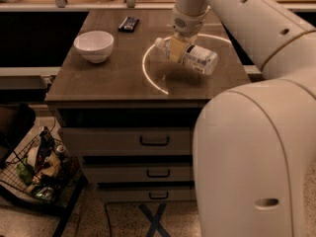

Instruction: Place blue plastic bottle upright

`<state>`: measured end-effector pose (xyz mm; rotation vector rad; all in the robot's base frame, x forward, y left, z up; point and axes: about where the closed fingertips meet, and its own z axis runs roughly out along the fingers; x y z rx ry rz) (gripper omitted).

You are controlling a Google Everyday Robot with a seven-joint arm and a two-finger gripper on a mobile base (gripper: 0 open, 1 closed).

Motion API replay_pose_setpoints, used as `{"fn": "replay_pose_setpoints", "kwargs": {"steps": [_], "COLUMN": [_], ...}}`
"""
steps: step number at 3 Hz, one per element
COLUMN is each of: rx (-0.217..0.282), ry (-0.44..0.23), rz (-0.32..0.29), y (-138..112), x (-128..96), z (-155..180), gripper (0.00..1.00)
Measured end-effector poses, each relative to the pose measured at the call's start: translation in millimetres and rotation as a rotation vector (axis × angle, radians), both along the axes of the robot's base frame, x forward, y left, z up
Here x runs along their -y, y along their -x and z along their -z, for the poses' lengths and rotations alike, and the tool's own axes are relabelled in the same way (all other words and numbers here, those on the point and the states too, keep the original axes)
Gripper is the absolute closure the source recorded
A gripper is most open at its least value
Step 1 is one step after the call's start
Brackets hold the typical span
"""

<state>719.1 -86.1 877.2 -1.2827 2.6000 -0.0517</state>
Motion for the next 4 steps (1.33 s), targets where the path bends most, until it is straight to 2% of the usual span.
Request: {"fn": "replay_pose_setpoints", "kwargs": {"steps": [1,2,3,4], "rx": [0.091,0.201,0.295,0.338], "ry": [-0.043,-0.173,-0.362,-0.557], "rz": [-0.006,-0.071,-0.176,-0.321], "y": [16.2,40.0,50.8,59.4], "x": [-3.0,-4.1,3.2,12.5], "z": [-45.9,-95.4,-123.8,-139.5], "gripper": [1.00,1.00,1.00,1.00]}}
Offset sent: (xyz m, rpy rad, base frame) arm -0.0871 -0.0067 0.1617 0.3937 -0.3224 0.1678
